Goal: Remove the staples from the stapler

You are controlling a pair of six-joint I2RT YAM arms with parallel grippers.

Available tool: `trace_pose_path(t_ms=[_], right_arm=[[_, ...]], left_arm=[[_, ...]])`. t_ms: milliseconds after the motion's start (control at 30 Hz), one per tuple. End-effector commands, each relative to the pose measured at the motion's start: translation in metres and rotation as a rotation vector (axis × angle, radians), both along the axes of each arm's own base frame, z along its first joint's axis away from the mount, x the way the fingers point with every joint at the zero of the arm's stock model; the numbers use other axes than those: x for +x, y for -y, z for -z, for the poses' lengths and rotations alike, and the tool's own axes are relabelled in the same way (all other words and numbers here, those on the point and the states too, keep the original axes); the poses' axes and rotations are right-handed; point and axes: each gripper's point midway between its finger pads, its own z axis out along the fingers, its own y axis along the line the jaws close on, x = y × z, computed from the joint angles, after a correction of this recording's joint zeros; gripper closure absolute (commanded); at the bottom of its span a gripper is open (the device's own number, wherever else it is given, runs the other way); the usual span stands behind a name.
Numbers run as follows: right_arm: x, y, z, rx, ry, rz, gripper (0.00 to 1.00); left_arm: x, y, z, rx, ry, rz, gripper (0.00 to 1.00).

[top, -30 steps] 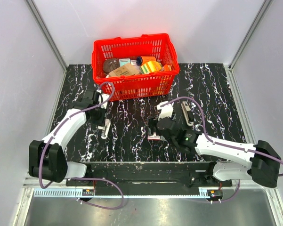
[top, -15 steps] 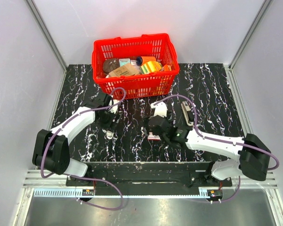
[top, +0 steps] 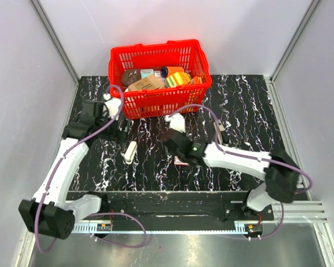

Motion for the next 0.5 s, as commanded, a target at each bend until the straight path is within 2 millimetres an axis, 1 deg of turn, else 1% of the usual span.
trace_pose_path(t_ms=[0,33,67,100,133,167,200,233,267,333,433,467], right_arm=[[0.015,-0.021,0.012,-0.216,-0.070,0.018,0.57],[0.012,-0.018,0.021,-0.297,-0.104,0.034,0.60],[0.012,-0.024,0.025,-0.316,-0.113,0.038,0.61],[0.010,-0.036,0.024,-0.297,-0.112,0.020,0.60],[0.006,-0.047,0.022,-0.260,-0.119,0.004,0.60],[0.003,-0.059,0.019,-0.206,-0.133,-0.009,0.60],[0.002,-0.070,0.015,-0.159,-0.142,-0.017,0.57],[0.001,-0.078,0.012,-0.125,-0.156,-0.026,0.48],[0.000,-0.087,0.007,-0.090,-0.168,-0.031,0.41],[-0.002,-0.106,0.009,-0.057,-0.206,-0.047,0.35],[-0.004,-0.132,0.011,-0.023,-0.254,-0.067,0.19],[-0.003,-0.143,0.004,0.002,-0.257,-0.075,0.17]], left_arm=[[0.007,-0.031,-0.036,0.010,0.129,-0.049,0.01],[0.008,-0.041,-0.037,0.013,0.136,-0.078,0.01],[0.009,-0.051,-0.038,0.007,0.140,-0.110,0.01],[0.008,-0.055,-0.039,-0.009,0.142,-0.115,0.01],[0.009,-0.068,-0.042,-0.016,0.155,-0.155,0.03],[0.008,-0.075,-0.043,-0.017,0.161,-0.176,0.07],[0.008,-0.082,-0.045,-0.020,0.170,-0.187,0.10],[0.006,-0.087,-0.045,-0.027,0.173,-0.197,0.11],[0.005,-0.092,-0.045,-0.027,0.177,-0.200,0.11],[0.002,-0.103,-0.038,-0.030,0.156,-0.228,0.11],[0.000,-0.112,-0.026,-0.037,0.126,-0.240,0.11],[-0.001,-0.115,-0.024,-0.035,0.120,-0.247,0.12]])
